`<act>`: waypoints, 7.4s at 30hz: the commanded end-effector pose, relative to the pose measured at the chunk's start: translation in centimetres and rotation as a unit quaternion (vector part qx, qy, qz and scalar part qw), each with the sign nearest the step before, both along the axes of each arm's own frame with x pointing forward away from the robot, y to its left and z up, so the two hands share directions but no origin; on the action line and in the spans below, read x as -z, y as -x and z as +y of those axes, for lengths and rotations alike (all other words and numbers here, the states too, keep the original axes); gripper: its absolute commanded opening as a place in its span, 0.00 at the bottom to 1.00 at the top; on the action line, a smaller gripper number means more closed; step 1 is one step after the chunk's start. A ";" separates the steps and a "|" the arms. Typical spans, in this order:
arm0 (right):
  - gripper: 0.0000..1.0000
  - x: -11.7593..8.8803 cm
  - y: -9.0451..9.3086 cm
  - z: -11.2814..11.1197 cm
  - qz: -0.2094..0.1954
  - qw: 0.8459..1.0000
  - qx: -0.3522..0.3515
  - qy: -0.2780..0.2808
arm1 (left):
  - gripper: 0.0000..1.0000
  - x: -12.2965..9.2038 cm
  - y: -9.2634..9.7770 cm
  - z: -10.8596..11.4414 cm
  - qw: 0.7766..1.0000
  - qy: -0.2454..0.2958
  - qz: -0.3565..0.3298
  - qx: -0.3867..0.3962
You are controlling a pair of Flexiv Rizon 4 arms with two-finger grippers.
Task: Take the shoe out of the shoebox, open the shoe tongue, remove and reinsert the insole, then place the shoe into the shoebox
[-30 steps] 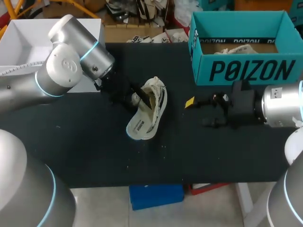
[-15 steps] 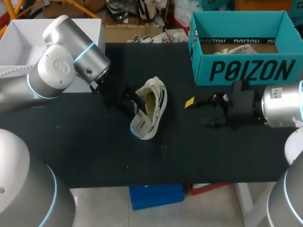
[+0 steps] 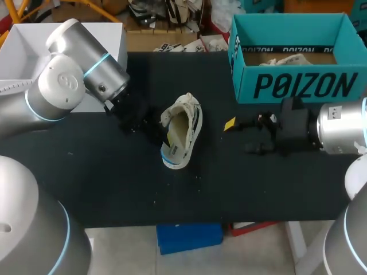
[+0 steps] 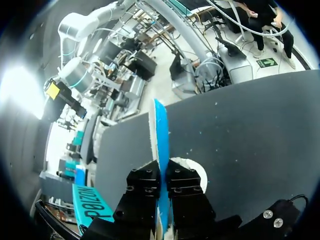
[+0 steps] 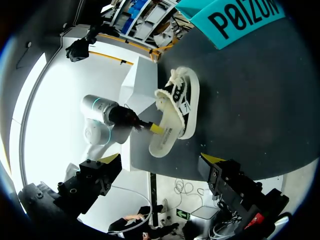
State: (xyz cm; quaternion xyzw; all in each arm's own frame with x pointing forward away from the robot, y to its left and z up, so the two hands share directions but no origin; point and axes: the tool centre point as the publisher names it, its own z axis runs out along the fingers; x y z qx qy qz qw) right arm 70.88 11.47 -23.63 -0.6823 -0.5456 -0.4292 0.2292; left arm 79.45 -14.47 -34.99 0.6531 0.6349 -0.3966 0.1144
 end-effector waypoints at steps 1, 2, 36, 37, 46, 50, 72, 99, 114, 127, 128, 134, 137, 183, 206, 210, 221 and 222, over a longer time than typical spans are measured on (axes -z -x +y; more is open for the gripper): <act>1.00 0.0 0.0 0.1 0.001 1.000 0.000 0.001 | 0.00 0.1 -0.2 -0.2 1.000 -0.004 0.004 0.009; 1.00 0.0 0.0 0.1 0.001 1.000 0.000 0.001 | 0.00 0.1 -0.2 -0.2 1.000 -0.004 0.004 0.010; 1.00 0.0 0.0 0.1 0.001 1.000 0.000 0.001 | 0.00 1.5 -4.3 -1.4 0.998 0.033 -0.025 -0.047; 1.00 0.0 0.0 0.1 0.001 1.000 0.000 0.001 | 0.00 1.5 -4.4 -1.4 0.998 0.034 -0.026 -0.049; 1.00 0.0 0.0 0.1 0.001 1.000 0.000 0.001 | 0.00 2.3 -5.8 -1.7 0.997 0.032 -0.031 -0.065; 1.00 0.0 0.0 0.1 0.001 1.000 0.000 0.001 | 0.00 2.6 -6.5 -1.8 0.996 0.026 -0.034 -0.074; 1.00 0.0 0.0 0.1 0.001 1.000 0.000 0.001 | 0.76 0.2 -3.2 -1.2 0.997 0.028 -0.031 -0.063; 1.00 0.0 0.0 0.1 0.001 1.000 0.000 0.001 | 0.00 2.1 -3.0 -1.9 0.999 0.015 -0.020 -0.046; 1.00 0.0 0.0 0.1 0.001 1.000 0.000 0.001 | 0.00 3.4 -4.3 -2.6 0.998 -0.011 -0.025 -0.059; 1.00 0.0 0.0 0.1 0.001 1.000 0.000 0.001 | 1.00 1.2 -1.9 -0.2 0.999 -0.027 -0.014 -0.025; 1.00 0.0 0.0 0.1 0.001 1.000 0.000 0.001 | 1.00 0.5 -1.8 0.3 0.999 -0.028 -0.019 -0.022; 1.00 0.0 0.0 0.1 0.001 1.000 0.000 0.001 | 0.50 -1.5 -2.1 1.4 0.998 -0.048 -0.050 -0.012; 1.00 0.0 0.0 0.1 0.001 1.000 0.000 0.001 | 0.07 -1.5 -2.3 1.5 0.993 -0.079 -0.085 -0.006; 1.00 0.0 0.0 0.1 0.001 1.000 0.000 0.001 | 0.00 2.0 -2.9 -0.2 0.980 -0.165 -0.114 -0.001; 1.00 0.0 0.0 0.1 0.001 1.000 0.000 0.001 | 0.00 6.4 -3.9 -1.8 0.959 -0.231 -0.164 0.011; 1.00 0.0 0.0 0.1 0.001 1.000 0.000 0.001 | 0.00 6.8 -3.9 -2.0 0.957 -0.237 -0.166 0.013; 1.00 0.0 0.0 0.1 0.001 1.000 0.000 0.001 | 0.00 8.7 -3.3 -2.8 0.955 -0.248 -0.158 0.020; 1.00 0.0 0.0 0.1 0.001 1.000 0.000 0.001 | 0.00 8.7 -3.3 -2.8 0.956 -0.249 -0.156 0.020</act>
